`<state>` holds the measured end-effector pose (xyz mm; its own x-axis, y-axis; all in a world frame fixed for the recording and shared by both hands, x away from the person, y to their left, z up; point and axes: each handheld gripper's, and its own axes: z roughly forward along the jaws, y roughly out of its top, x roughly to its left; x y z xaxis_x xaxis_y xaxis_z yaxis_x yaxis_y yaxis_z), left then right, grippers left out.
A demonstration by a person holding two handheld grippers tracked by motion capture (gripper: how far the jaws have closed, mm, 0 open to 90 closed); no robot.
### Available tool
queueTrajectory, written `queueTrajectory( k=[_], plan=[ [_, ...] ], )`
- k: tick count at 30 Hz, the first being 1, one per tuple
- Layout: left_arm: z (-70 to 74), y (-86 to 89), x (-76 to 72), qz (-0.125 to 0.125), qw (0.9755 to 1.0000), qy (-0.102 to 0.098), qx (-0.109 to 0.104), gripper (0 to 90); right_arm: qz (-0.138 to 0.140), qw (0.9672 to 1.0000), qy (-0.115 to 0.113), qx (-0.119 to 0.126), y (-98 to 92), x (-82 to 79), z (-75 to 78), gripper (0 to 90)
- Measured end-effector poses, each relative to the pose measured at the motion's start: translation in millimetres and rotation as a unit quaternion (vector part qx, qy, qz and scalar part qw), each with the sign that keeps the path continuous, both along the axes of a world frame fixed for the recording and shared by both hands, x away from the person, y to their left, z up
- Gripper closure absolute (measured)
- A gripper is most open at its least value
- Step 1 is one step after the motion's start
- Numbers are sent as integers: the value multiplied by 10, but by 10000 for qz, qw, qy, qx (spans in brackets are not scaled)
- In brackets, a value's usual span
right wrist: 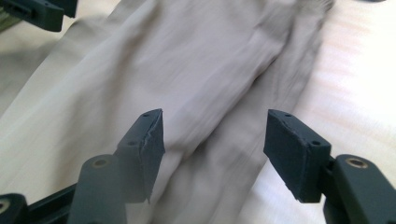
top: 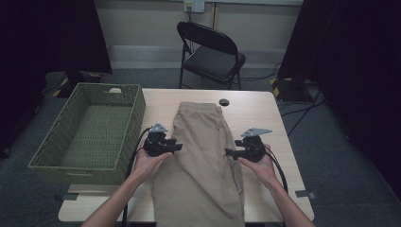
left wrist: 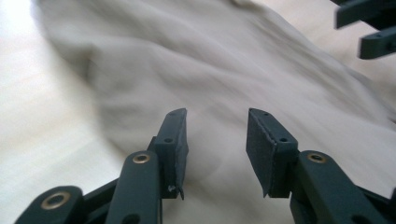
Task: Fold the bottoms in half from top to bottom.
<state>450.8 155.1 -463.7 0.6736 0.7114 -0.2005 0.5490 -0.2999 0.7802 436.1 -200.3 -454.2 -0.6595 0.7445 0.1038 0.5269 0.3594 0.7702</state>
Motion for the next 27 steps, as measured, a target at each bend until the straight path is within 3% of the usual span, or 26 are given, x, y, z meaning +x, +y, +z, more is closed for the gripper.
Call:
queueTrajectory(
  k=[1, 2, 4, 7, 9, 12, 16, 21, 27],
  plan=[
    [-28, 2, 61, 64, 9999, 105, 2, 599, -30, 10000, 17, 76, 9, 59, -14, 372],
    [-67, 3, 102, 170, 9998, 63, -7, 600, -72, 9999, 41, 107, 29, 113, -36, 372],
    [-163, -1, 158, 164, 9997, 202, 19, 615, -147, 9999, 32, 15, 86, 188, -98, 375],
    [-297, -59, 125, -33, 9987, 219, 455, 622, -156, 9998, 56, -126, 167, 223, -189, 452],
    [-294, -67, 97, -65, 9986, 174, 501, 619, -118, 9994, 100, -315, 204, 209, -258, 499],
    [-290, -74, 51, -143, 9982, 153, 555, 618, -147, 9982, 135, -558, 205, 153, -348, 587],
    [-275, -93, -48, -311, 9968, 100, 736, 608, -123, 9976, 134, -664, 157, 54, -343, 762],
    [-285, -122, -136, -440, 9965, 43, 709, 607, 30, 9976, 204, -668, 10, -131, -331, 883],
    [-271, -194, -268, -655, 9948, 82, 769, 596, 204, 9965, 279, -758, -95, -369, -315, 900]
  ],
)
